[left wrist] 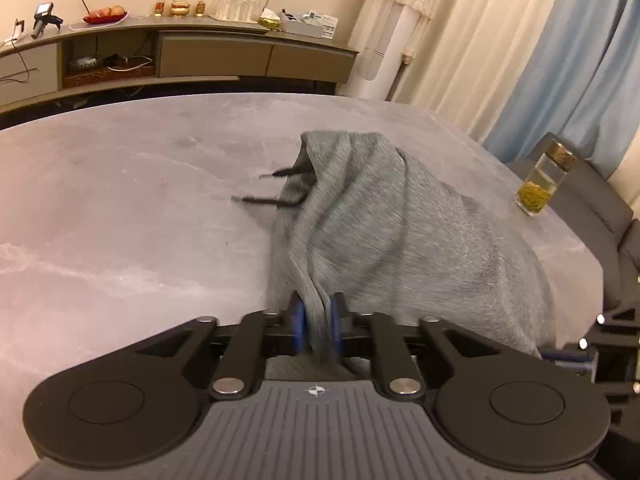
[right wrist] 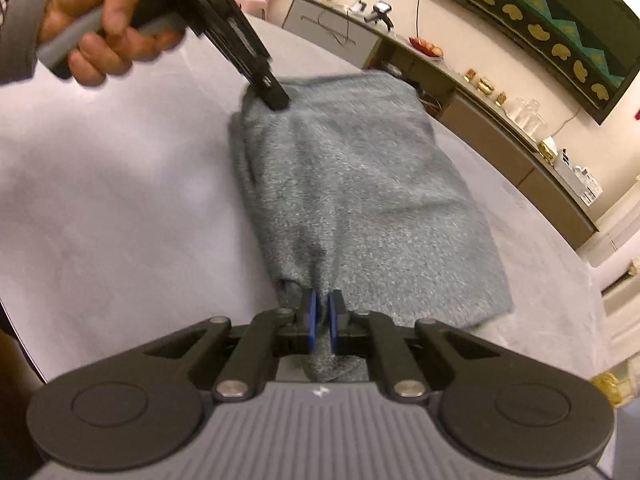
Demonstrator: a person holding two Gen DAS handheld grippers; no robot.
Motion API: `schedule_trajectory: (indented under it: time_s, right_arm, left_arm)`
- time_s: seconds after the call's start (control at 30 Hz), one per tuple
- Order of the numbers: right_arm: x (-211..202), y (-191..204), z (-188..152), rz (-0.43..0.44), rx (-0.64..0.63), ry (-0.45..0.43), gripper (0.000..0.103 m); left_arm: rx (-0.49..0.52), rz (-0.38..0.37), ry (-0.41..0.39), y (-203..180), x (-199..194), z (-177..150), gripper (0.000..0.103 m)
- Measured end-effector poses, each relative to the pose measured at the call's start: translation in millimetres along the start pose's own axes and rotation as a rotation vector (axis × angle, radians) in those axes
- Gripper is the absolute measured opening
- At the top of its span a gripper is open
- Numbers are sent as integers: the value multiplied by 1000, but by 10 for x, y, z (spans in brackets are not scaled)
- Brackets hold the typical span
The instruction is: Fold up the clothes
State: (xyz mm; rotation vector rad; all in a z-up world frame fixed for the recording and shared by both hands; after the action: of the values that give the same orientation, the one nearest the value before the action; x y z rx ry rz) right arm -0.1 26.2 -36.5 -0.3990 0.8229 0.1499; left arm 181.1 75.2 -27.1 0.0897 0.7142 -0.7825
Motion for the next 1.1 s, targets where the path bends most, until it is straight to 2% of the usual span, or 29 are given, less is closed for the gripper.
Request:
schedule_trajectory:
  time_s: [0.07,0.13,0.2,0.23,0.27,0.3,0.37,0.43,0.5,0.57,0.6,0.63,0.67,0.7,0.77,0.87,0.93,1.0,1.03,1.1]
  right_arm:
    - [16,-151,-58,-19,4,30,8]
    - [-20,-337,-67,17,63,47,11]
    - [-117,-602,-47,72,169,35,21]
    - [-189,-811,-15,95,262,0,25]
    - [-256,-1022,18,118,355,-35,33]
    - [-274,-1243,50,129,443,-57,38]
    - [-130,-1650,125,114,592,-74,47]
    - [206,-1998,135,126,738,-31,53]
    - [569,-2278,124,162,890,26,52]
    - [809,-2383,64,221,985,56,52]
    - [923,-2432,32,251,1031,71,46]
    - [980,-2438,-19,288,1064,73,36]
    - [985,-2423,-52,321,1072,75,7]
    - [985,-2410,-79,350,1076,74,4]
    - [873,-2438,-20,329,1026,21,2]
    - [711,-2548,32,296,1027,-47,1]
    - [778,-2516,34,275,1025,-29,1]
    - [792,-2516,37,253,1030,-26,1]
    - [781,-2538,39,243,1038,-32,1]
    - [795,-2605,11,217,1065,-40,1]
  left_arm:
    - [-3,7,8,32,-8,-7,23]
    - [-7,13,16,64,-17,-13,26]
    - [-32,27,-36,126,-195,113,27]
    - [-21,39,-57,99,-242,208,37]
    - [-8,52,-77,68,-285,304,51]
    - [5,64,-98,38,-329,401,56]
    - [35,79,-75,-99,-213,624,65]
    - [63,72,-20,-276,109,889,71]
    - [87,65,49,-450,508,1074,74]
    - [66,66,104,-521,827,1144,76]
    - [48,62,131,-536,981,1153,76]
    - [25,77,149,-512,1092,1138,69]
    - [-19,84,147,-443,1111,1080,42]
    - [-65,90,144,-372,1125,1020,33]
    - [-173,86,115,-227,1092,912,22]
    - [-401,-5,23,-4,890,740,19]
    - [-510,-58,-27,89,796,650,18]
    - [-572,-67,-62,142,733,606,15]
    - [-597,-68,-85,159,703,591,3]
    - [-636,-22,-85,254,678,539,3]
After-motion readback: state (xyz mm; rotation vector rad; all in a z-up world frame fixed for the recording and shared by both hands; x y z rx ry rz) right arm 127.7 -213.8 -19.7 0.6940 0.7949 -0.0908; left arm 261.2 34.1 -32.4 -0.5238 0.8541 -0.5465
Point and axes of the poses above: each gripper's, at about its wrist camera, not at the fingertips, and x roughly the way its jaws point, y to its left, z to its top, the point moved 3 cm from there along x, roughly the way its jaws point, and after that the axes turned 8 degrees about x, right-handed, at the moved point
